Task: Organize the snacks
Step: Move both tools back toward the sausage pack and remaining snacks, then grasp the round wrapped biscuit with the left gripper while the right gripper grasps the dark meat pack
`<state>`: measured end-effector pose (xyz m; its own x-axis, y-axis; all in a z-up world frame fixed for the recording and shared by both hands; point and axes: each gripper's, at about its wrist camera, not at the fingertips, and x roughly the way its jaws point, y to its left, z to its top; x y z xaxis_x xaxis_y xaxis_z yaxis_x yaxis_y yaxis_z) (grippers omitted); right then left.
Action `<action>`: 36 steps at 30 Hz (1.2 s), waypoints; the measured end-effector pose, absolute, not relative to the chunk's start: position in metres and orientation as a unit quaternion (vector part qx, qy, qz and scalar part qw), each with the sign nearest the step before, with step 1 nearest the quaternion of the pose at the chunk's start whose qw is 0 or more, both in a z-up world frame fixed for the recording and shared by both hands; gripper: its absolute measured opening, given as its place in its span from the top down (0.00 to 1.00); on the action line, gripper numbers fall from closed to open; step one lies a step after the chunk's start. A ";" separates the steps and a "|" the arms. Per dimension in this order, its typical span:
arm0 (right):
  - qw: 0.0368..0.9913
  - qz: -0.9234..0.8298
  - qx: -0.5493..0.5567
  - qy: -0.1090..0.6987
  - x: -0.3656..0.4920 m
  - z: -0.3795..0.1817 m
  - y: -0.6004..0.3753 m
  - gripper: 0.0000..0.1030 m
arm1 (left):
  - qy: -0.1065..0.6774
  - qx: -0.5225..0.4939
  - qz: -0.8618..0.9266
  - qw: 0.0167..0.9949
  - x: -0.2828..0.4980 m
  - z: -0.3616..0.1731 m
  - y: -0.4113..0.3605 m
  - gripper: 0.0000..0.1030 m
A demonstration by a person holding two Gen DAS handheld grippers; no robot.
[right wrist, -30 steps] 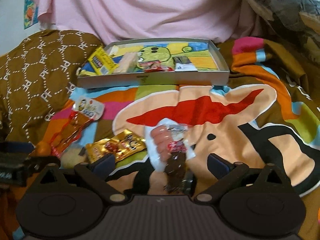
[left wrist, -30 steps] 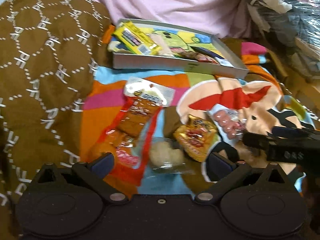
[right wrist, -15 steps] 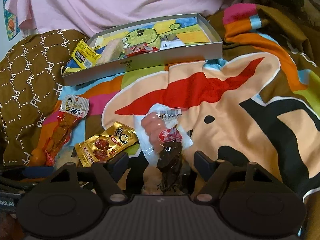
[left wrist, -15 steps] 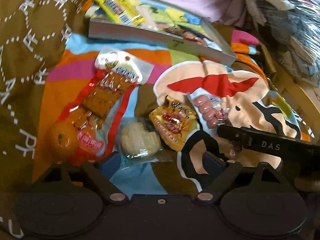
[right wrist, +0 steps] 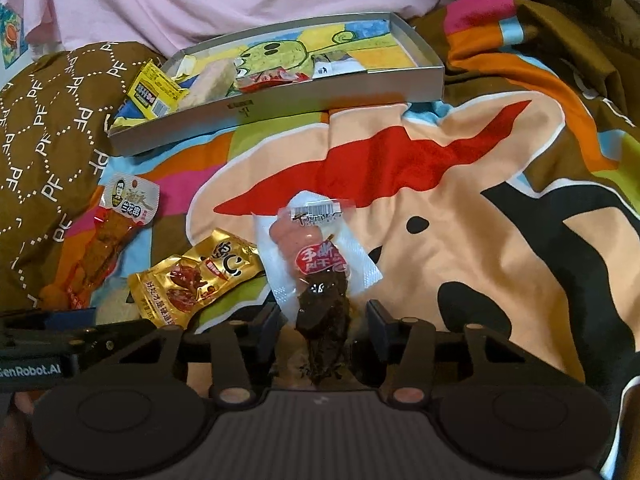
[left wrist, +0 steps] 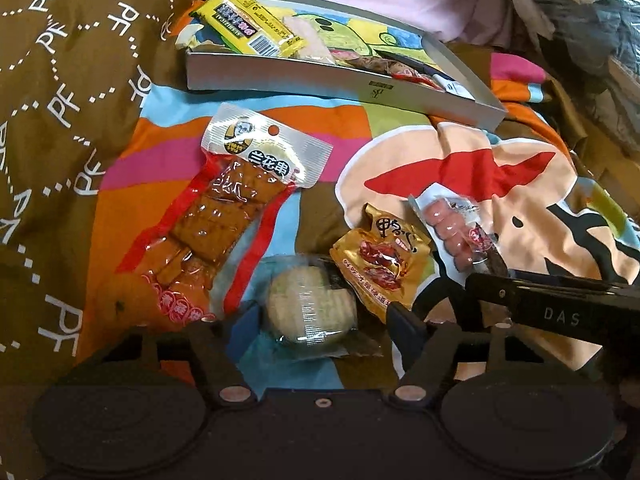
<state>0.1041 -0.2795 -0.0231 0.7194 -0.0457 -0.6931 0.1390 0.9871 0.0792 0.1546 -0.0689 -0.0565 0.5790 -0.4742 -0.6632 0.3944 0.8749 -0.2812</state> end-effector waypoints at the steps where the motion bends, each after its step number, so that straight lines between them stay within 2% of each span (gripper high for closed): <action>1: 0.925 -0.050 0.062 0.372 0.104 -0.024 -0.279 0.49 | 0.388 -0.050 -0.245 0.887 0.155 -0.057 -0.069 0.31; 8: 0.923 -0.049 0.046 0.379 0.106 -0.028 -0.269 0.50 | 0.382 -0.039 -0.240 0.891 0.159 -0.060 -0.077 0.29; 15: 0.924 -0.052 0.046 0.376 0.104 -0.028 -0.267 0.50 | 0.379 -0.019 -0.232 0.896 0.156 -0.061 -0.077 0.42; 21: 0.925 -0.047 0.042 0.375 0.103 -0.028 -0.264 0.50 | 0.378 -0.009 -0.237 0.895 0.149 -0.060 -0.077 0.49; 30: 0.927 -0.024 0.042 0.372 0.100 -0.027 -0.260 0.50 | 0.393 -0.019 -0.248 0.885 0.139 -0.057 -0.075 0.49; 36: 0.927 -0.020 0.043 0.371 0.099 -0.027 -0.259 0.50 | 0.382 0.011 -0.246 0.891 0.131 -0.056 -0.079 0.52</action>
<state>0.0989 -0.2589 -0.0267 0.7236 -0.0053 -0.6902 0.0685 0.9956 0.0642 0.1314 -0.0793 -0.0557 0.5880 -0.4294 -0.6855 0.4467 0.8789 -0.1673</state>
